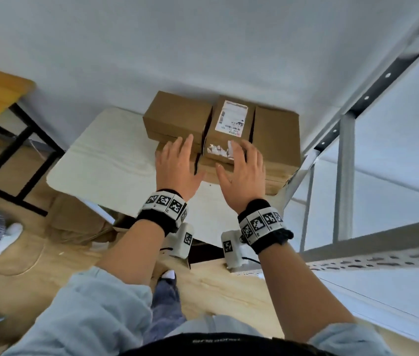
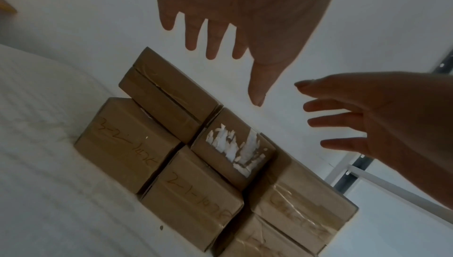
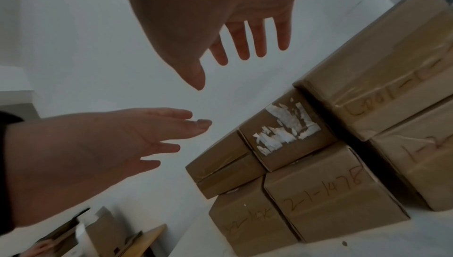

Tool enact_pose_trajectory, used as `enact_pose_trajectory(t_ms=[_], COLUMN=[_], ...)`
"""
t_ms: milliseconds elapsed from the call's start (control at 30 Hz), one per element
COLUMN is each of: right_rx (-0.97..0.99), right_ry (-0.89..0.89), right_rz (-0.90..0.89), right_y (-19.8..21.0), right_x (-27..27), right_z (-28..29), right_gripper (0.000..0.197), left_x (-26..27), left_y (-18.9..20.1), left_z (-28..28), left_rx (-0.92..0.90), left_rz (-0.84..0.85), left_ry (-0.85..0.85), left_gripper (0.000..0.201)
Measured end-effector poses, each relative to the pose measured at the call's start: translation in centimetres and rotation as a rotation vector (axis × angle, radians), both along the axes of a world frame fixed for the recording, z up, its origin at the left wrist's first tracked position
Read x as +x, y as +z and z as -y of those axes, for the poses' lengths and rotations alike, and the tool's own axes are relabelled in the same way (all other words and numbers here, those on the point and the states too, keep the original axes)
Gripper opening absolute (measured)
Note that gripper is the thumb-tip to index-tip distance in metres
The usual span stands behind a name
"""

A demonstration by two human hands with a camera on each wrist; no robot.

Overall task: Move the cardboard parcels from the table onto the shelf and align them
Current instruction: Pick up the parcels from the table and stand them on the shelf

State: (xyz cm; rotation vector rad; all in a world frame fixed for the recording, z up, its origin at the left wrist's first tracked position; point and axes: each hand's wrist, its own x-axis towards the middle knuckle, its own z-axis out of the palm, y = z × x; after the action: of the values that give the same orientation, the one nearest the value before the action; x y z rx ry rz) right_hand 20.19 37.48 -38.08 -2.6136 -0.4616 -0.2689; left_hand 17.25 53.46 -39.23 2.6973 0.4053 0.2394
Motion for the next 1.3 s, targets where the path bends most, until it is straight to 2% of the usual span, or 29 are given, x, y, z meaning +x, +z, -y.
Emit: enact_pose_trajectory(t_ms=[167,333,533,733,967,1100,1200,1300], right_rx=[-0.040,-0.114,-0.223,-0.298,-0.231,-0.137,-0.098,-0.056], right_ry=[-0.159,-0.331,-0.471,-0.546,-0.575,-0.572,-0.588,-0.599], right_rz=[-0.078,-0.194,-0.231,-0.269,-0.308,-0.294,-0.260,-0.237], right_y=[-0.3,-0.7,-2.0,-2.8,-2.5,-2.1,-1.9,-1.9], right_x=[4.7,8.6,11.4,12.0,12.3,12.0,11.4,10.6], right_z=[-3.7,-6.2,-8.3,-9.4,-9.9,-9.5,-9.5,-9.5], right_gripper=[0.065,0.074,0.081,0.084,0.081,0.077,0.076,0.073], left_x=[5.8,10.9,14.5,16.0,15.5,15.0,15.0,16.2], left_y=[0.1,-0.2,-1.3,-1.3,-1.4,-1.1,-0.8,-0.4], left_z=[-4.6,-8.2,-10.6,-11.4,-11.7,-11.8,-12.1,-12.5], left_rx=[-0.030,-0.010,-0.019,-0.023,-0.011,0.005,0.057,0.193], left_rz=[0.015,-0.041,-0.207,-0.280,-0.286,-0.319,-0.358,-0.373], left_ry=[-0.011,0.026,0.075,0.003,-0.026,-0.056,-0.110,-0.238], left_gripper=[0.093,0.111,0.121,0.126,0.128,0.136,0.144,0.149])
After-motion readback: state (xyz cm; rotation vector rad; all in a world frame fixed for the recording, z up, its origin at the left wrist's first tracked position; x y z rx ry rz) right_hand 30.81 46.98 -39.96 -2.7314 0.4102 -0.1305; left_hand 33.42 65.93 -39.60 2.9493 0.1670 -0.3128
